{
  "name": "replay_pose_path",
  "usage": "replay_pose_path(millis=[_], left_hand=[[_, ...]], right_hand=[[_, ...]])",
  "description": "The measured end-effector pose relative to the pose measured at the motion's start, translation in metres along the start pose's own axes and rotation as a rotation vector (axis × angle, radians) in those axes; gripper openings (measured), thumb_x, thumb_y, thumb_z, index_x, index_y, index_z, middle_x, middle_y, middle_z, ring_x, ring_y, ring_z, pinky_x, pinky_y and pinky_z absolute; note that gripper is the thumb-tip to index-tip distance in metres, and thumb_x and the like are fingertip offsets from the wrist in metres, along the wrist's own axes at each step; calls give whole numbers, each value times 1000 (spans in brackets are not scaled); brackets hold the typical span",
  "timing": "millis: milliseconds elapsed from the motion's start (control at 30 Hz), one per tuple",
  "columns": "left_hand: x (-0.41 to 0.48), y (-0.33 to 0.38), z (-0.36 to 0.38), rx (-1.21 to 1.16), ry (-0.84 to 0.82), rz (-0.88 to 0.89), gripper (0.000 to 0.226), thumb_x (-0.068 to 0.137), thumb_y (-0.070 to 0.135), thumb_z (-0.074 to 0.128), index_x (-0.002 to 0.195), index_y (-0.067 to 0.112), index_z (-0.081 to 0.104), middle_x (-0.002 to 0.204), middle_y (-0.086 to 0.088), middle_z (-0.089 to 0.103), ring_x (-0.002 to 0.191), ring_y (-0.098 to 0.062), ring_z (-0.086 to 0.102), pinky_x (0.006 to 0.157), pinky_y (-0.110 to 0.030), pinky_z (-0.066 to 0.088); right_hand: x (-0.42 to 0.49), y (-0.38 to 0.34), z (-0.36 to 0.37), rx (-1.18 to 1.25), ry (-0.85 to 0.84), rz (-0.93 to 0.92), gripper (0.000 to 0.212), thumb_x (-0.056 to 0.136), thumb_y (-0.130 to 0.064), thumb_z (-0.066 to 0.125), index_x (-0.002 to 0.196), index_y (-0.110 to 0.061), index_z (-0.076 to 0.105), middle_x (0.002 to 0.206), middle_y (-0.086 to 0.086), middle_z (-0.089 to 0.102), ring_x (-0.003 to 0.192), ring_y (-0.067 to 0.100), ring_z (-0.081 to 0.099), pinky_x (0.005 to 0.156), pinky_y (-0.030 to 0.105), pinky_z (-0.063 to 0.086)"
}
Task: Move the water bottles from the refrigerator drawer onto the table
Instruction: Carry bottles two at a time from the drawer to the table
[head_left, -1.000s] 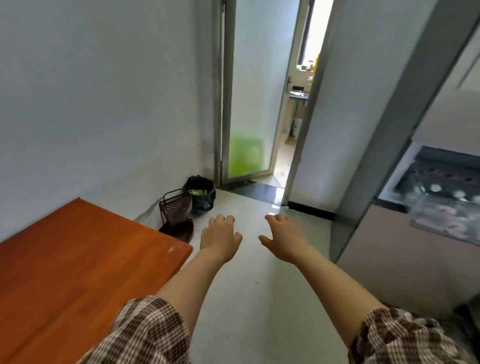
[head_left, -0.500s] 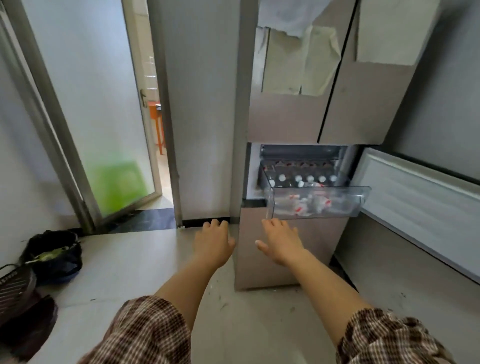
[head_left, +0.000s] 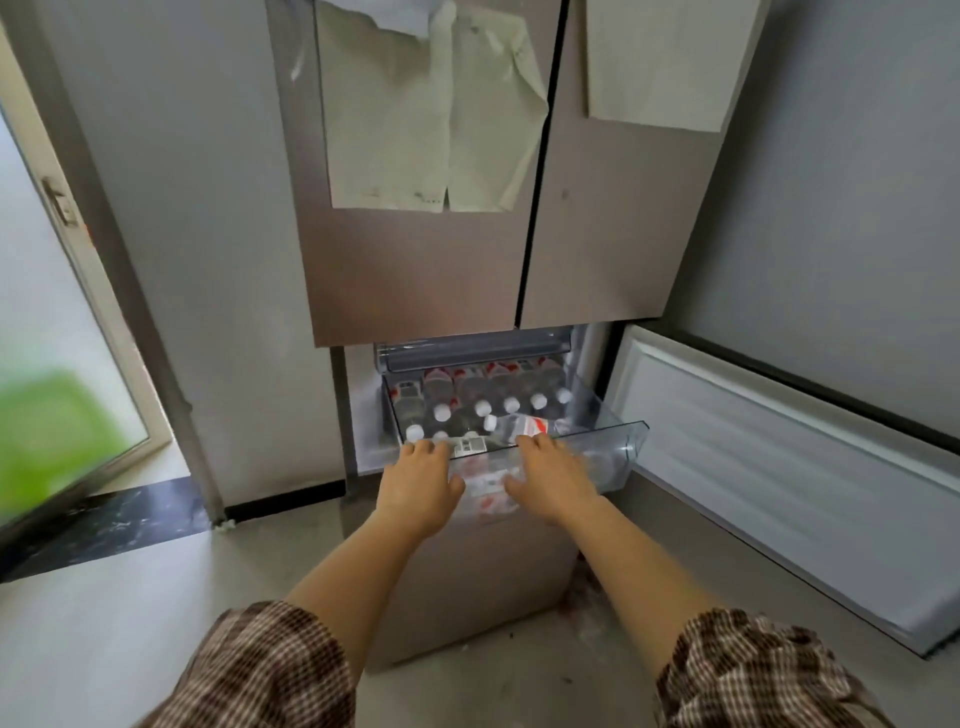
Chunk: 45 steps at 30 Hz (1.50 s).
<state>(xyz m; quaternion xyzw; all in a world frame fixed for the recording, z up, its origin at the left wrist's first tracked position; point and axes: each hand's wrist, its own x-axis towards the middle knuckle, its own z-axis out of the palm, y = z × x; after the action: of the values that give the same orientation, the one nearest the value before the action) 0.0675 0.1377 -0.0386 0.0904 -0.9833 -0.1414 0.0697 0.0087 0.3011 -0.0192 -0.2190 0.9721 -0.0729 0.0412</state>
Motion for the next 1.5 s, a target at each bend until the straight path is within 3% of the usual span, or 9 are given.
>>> replay_pose_path(millis=[200,400,700,833,933,1067,1200,1300,1500], left_hand=[[89,23,35,-13,-39,-5,44,96,35,45,135,16,44,137,-8,47,126,-27,41,98,-40,43],[173,33,80,-83,-106,-167,46,95,33,46,136,13,45,137,-10,47,129,-28,37,102,-40,39],[238,10,136,-126,-282,-318,38,96,25,42,133,18,51,141,-10,48,130,-34,32,106,-43,34],[244,1,145,-150,-331,-345,37,94,21,43,129,27,54,136,-11,50,124,-34,33,102,-42,38],[246,-4,151,-170,-344,-336,38,94,15,45,128,26,58,134,-10,52,123,-33,35,102,-38,37],[252,-1,155,-340,-300,-329,38,92,3,44,122,14,65,127,-11,60,116,-27,47,98,-24,34],[261,-1,153,-570,-317,-369,48,84,-10,43,115,15,71,116,-9,69,107,-24,63,96,-35,49],[265,7,143,-714,-330,-482,47,87,-11,40,115,12,70,112,1,67,97,-12,60,82,-18,46],[265,2,142,-944,-297,-646,28,92,7,51,90,19,76,99,0,74,96,-19,66,92,-36,51]], right_hand=[[93,62,-1,-15,-20,-26,56,94,-41,49,142,-16,34,145,10,39,133,31,34,105,49,33],[187,115,9,-41,-99,-121,57,94,-39,51,144,-17,33,146,11,39,131,33,38,102,45,37],[270,132,52,-11,-541,-495,35,95,-27,48,129,-30,58,131,6,58,111,26,56,80,29,42],[286,114,72,-117,-767,-662,41,97,-21,45,136,-34,52,141,2,52,119,26,54,96,35,46],[293,103,84,-240,-829,-767,45,98,-18,42,138,-37,48,145,1,48,123,27,51,98,37,46],[295,96,90,-392,-797,-880,49,97,-18,43,142,-38,43,150,0,41,128,27,46,95,36,42],[294,100,86,-395,-762,-927,44,99,-21,40,140,-37,44,146,4,46,123,28,49,89,36,42],[291,102,78,-365,-708,-967,36,100,-29,39,135,-31,48,135,8,55,116,30,53,79,35,38],[290,113,51,-190,-552,-999,32,90,-32,58,122,-25,56,121,6,50,107,25,50,72,33,36]])
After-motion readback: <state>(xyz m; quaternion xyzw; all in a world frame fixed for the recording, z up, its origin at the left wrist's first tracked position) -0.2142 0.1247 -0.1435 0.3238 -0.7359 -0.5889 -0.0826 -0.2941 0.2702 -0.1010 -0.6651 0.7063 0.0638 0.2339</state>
